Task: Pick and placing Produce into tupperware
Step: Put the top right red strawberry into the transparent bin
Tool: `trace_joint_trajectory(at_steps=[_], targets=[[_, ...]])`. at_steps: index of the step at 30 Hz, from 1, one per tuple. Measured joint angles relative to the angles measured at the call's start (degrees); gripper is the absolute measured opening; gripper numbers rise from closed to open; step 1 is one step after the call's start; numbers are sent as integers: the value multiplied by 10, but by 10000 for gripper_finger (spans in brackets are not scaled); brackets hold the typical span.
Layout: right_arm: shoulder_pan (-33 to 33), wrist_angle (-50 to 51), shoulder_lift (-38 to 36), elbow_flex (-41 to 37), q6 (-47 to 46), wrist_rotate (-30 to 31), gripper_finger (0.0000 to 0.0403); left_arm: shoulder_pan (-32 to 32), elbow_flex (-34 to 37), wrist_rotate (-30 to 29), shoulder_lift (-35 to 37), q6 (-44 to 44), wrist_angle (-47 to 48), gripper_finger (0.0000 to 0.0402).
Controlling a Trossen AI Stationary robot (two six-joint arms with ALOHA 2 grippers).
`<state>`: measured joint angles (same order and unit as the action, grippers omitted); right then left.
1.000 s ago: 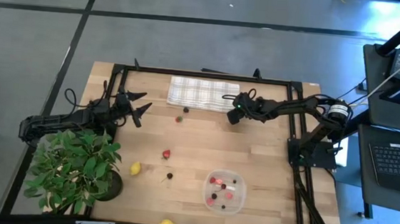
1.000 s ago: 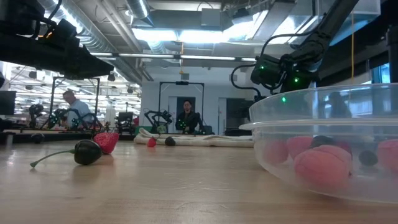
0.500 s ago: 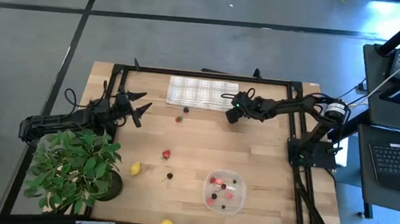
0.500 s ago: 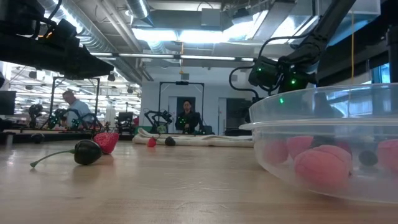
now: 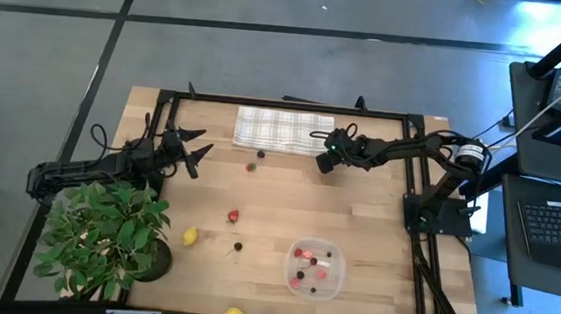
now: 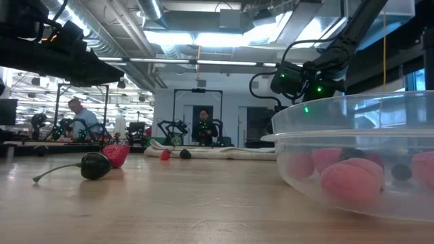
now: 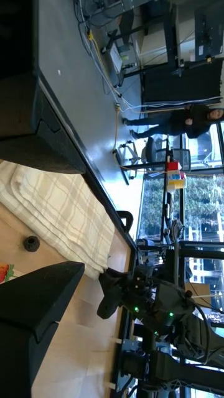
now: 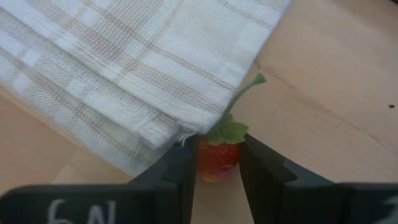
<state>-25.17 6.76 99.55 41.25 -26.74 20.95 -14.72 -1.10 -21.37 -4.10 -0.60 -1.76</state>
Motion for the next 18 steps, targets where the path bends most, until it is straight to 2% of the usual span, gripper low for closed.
trace_joint_trajectory(at_steps=[7, 13, 18], targets=[[-1, 35, -24, 16, 16, -7, 100, 0, 0, 0, 0, 0, 0, 237], [7, 170, -89, 64, 6, -2, 103, 0, 0, 0, 0, 0, 0, 237], [52, 299, -136, 115, -14, -15, 100, 0, 0, 0, 0, 0, 0, 237]])
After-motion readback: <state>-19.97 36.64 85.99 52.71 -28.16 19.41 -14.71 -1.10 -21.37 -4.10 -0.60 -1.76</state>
